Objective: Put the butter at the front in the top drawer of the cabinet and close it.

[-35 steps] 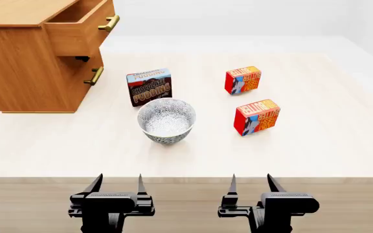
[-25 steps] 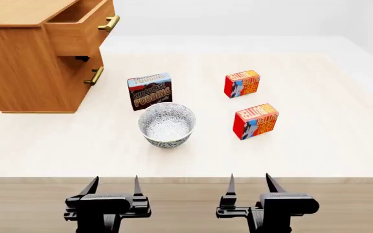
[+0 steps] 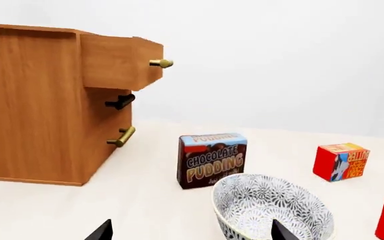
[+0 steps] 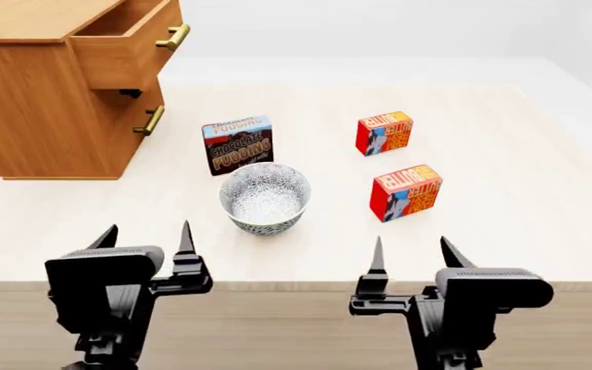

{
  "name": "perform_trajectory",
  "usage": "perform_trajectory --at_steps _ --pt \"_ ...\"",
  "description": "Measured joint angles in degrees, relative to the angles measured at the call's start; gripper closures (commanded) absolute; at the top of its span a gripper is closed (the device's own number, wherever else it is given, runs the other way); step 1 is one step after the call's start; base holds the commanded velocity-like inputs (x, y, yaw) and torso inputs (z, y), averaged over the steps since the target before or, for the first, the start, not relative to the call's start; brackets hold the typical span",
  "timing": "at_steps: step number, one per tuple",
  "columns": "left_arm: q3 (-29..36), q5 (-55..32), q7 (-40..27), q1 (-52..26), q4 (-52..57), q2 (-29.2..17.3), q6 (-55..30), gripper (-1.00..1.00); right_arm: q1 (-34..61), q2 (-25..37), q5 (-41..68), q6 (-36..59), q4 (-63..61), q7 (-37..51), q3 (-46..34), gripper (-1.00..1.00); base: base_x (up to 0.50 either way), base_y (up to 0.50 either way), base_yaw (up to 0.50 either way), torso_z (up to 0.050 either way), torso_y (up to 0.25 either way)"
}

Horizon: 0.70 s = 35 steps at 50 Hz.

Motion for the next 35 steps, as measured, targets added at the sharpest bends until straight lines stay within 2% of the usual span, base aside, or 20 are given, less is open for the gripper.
perform_trajectory --at_steps 6,14,35 --pt "-1.0 -1.9 -1.7 -4.5 5.8 -1.8 -8.6 -1.0 3.4 0.9 1.9 7.3 -5.2 -0.2 0.0 -1.0 0.0 0.0 0.0 0.0 0.0" --pt "0.0 -2.3 -3.6 -8.3 9.7 -4.0 -15.8 -1.0 5.6 1.0 5.6 11.3 -8.1 -1.1 1.4 -1.0 0.16 0.0 0.0 0.0 0.0" --pt "2.9 -2.7 -4.9 -12.7 11.9 -6.7 -22.0 -1.0 7.1 1.2 12.8 13.1 -10.9 -2.0 4.0 -1.0 0.36 0.0 0.0 0.0 0.0"
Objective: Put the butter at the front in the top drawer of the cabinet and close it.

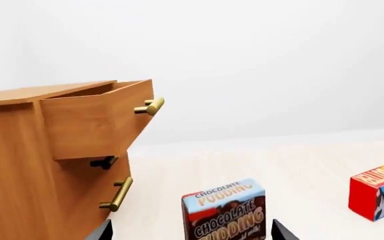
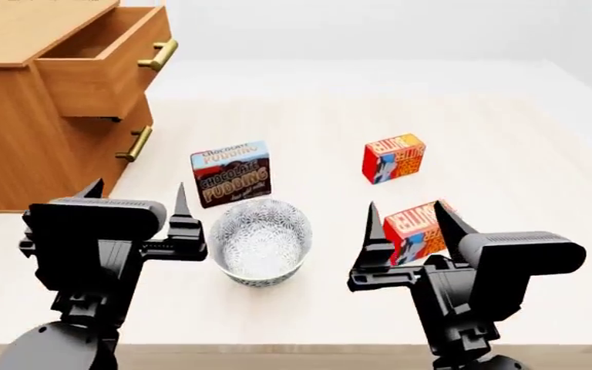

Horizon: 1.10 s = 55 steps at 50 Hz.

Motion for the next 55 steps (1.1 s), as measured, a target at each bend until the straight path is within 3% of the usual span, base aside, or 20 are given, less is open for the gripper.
perform_trajectory --at_steps 55 --pt "4.3 0.3 0.4 -0.8 -5.0 -2.4 4.4 -1.0 2.4 2.3 4.1 -1.4 3.3 3.7 -2.3 -1.0 0.36 0.0 0.0 0.0 0.0"
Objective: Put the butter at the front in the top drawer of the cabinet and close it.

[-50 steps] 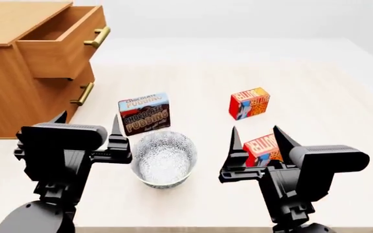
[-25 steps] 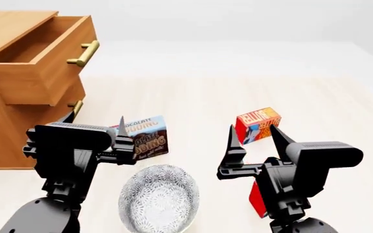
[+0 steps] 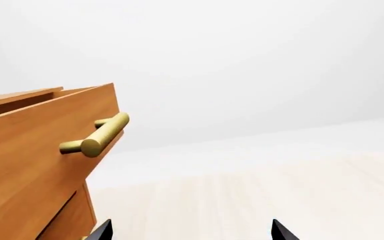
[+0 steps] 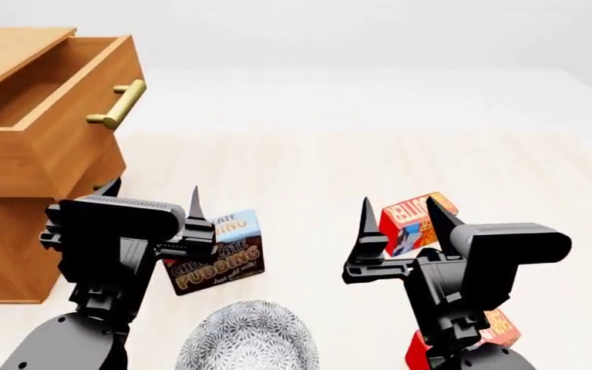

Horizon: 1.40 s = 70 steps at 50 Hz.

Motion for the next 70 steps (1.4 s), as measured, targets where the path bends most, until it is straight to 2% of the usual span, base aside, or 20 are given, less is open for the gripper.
perform_trajectory --at_steps 14,21,35,48,58,70 --pt "0.5 -0.2 -0.1 -0.3 -0.2 -0.4 0.2 -1.0 0.0 0.6 0.7 -0.7 0.5 0.7 -0.4 -1.0 0.18 0.0 0.0 0.0 0.0" --pt "-0.1 -1.7 0.0 -3.9 1.4 -0.8 -3.8 -1.0 -0.1 0.9 1.2 -0.7 0.6 1.1 -0.4 -1.0 0.0 0.0 0.0 0.0 0.0" --pt "-4.5 -9.8 4.4 -24.6 -0.8 -2.0 -22.7 -1.0 -0.8 1.5 2.3 -1.6 1.0 1.3 -0.3 -1.0 0.0 0.0 0.0 0.0 0.0" --pt "-5.3 -14.4 8.6 -45.4 -15.0 -5.9 -33.5 -1.0 -0.6 2.2 2.9 -1.6 0.9 1.6 -0.8 -1.0 0.0 0.0 0.0 0.0 0.0" --pt "-2.0 -19.6 7.3 -58.8 -28.5 -10.2 -36.7 -1.0 -0.2 2.5 3.4 -1.8 1.5 1.8 -1.2 -1.0 0.0 0.0 0.0 0.0 0.0" --pt "8.4 -21.6 8.6 -71.3 -43.0 -15.2 -35.4 -1.0 -0.2 2.8 4.0 -2.1 1.9 2.0 -1.5 -1.0 0.0 0.0 0.0 0.0 0.0"
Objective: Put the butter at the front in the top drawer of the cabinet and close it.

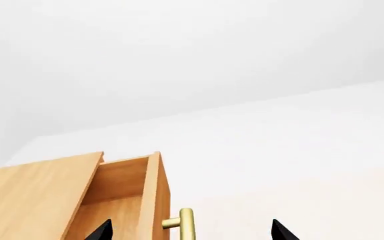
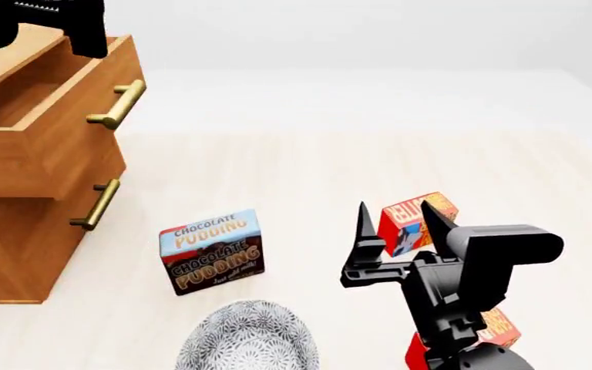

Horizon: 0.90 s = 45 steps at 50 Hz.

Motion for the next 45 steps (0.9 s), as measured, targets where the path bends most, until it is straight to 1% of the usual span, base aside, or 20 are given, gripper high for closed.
perform_trajectory --at_steps 13,24,32,45 --pt "11.9 1.0 7.2 -6.2 -12.8 -2.9 4.3 -1.0 -0.4 0.4 0.7 -0.3 -0.1 0.3 -0.2 -1.0 0.0 0.0 0.0 0.0 0.0" --pt "19.7 2.9 13.4 -8.4 -19.6 -3.9 9.1 -1.0 -0.6 0.8 1.0 -0.6 0.0 0.7 -0.5 -1.0 0.0 0.0 0.0 0.0 0.0" --pt "23.2 4.0 15.9 -9.6 -24.4 -3.9 10.0 -1.0 -1.0 1.0 1.2 -0.8 0.2 1.0 -0.8 -1.0 0.0 0.0 0.0 0.0 0.0" --pt "26.5 5.3 17.4 -10.3 -30.2 -3.3 9.3 -1.0 -1.7 1.4 1.7 -0.9 0.0 1.6 -1.0 -1.0 0.0 0.0 0.0 0.0 0.0"
